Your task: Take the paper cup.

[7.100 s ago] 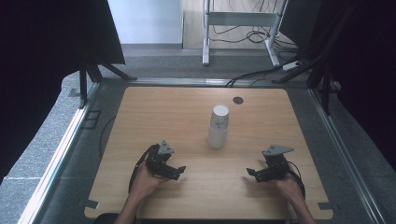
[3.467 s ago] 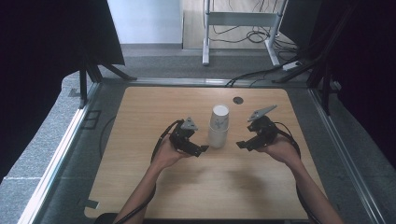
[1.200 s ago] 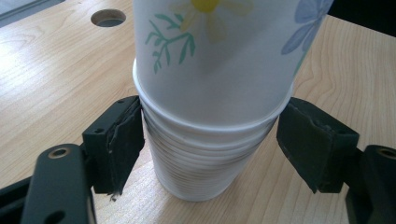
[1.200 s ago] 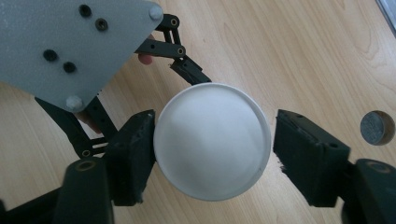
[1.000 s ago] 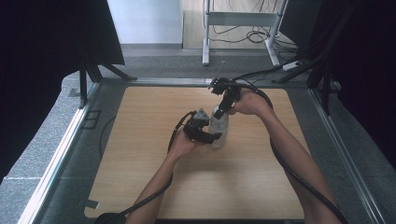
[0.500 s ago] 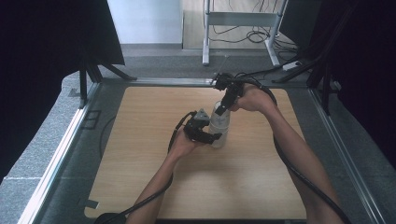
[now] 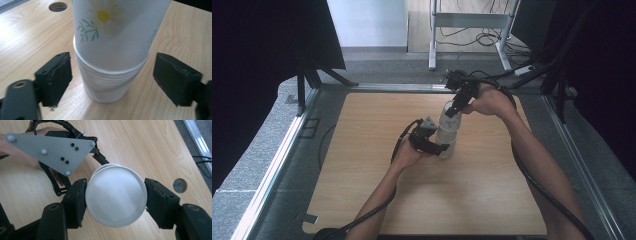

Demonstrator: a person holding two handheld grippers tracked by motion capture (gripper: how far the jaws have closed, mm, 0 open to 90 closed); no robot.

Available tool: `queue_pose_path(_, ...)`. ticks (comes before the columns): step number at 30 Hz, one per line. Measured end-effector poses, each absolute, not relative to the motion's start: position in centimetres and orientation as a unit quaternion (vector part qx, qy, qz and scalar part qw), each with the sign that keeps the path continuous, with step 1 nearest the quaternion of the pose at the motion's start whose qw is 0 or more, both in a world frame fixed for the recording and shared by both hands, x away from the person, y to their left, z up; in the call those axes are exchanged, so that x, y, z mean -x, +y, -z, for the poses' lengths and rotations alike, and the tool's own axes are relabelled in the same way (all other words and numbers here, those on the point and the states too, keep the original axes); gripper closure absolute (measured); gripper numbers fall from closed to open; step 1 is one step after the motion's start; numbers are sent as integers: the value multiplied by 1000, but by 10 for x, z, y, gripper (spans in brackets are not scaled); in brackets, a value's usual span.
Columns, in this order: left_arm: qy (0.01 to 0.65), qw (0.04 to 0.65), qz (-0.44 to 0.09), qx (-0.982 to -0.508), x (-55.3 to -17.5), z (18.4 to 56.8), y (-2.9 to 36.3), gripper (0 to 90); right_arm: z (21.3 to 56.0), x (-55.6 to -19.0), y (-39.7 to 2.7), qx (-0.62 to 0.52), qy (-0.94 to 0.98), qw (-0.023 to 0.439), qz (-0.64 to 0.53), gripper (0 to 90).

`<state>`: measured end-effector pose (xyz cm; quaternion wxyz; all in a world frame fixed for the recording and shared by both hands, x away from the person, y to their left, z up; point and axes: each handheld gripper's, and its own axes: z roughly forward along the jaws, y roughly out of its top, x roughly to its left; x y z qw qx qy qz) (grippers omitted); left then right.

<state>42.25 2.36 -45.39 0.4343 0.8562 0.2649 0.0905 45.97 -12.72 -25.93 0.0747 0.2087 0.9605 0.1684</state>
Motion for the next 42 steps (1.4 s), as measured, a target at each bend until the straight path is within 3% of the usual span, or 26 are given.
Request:
queue_pose_path(22, 236, 431, -60, -869, -399, 437, 46, 32, 239, -427, -144, -194, 959, 85, -187, 373)
queue_pose_path(42, 210, 440, -52, -871, -370, 429, 61, 26, 251, -389, -165, -176, 959, 80, -208, 373)
